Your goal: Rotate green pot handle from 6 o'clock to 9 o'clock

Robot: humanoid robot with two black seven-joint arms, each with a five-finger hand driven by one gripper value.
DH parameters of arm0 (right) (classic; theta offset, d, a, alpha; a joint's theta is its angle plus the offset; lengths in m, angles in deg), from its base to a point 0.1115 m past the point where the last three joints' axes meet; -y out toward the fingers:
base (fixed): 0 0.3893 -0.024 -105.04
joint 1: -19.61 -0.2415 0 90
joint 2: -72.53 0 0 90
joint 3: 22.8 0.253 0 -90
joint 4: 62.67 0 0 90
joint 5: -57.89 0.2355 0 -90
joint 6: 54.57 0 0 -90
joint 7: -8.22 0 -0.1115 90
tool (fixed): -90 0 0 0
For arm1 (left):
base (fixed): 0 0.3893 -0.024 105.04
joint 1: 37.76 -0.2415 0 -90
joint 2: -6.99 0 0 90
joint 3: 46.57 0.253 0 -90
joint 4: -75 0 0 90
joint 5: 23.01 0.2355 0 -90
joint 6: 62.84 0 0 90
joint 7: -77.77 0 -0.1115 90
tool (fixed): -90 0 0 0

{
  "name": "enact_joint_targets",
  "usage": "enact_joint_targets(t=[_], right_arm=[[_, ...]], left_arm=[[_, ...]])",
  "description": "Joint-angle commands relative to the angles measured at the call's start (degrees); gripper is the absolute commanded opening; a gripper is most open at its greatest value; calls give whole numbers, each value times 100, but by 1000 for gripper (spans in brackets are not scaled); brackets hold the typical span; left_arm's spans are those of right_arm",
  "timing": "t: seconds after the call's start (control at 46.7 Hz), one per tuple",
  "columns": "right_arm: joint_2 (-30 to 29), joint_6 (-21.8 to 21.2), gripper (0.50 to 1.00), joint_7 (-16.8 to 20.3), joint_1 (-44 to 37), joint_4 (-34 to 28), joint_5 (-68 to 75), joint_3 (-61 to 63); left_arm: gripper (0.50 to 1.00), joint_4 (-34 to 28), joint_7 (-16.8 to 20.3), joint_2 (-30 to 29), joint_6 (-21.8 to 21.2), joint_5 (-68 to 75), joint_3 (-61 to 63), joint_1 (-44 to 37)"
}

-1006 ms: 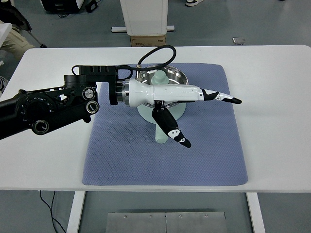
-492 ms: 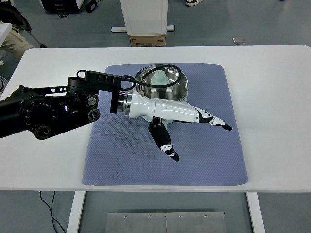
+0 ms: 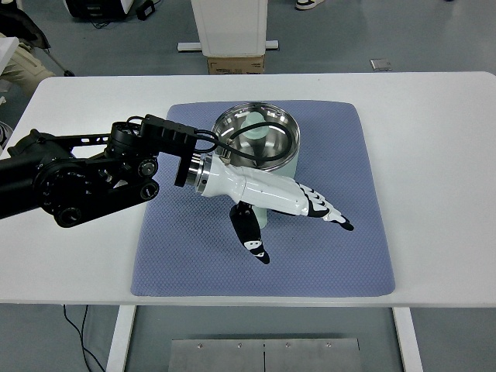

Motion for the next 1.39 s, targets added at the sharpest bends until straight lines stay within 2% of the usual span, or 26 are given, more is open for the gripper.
enact_joint_targets(t=[0.0,0.749,1.37], right_arm=[[0,0,1000,0,0,0,0,0],[0,0,1000,0,0,0,0,0],[0,0,1000,0,0,0,0,0]], left_arm=[[1000,-10,0,0,-5,110,20,33],[1000,-28,0,-202,101,365,951,964],[1000,-98,0,-194,242,-408,1049,1061]])
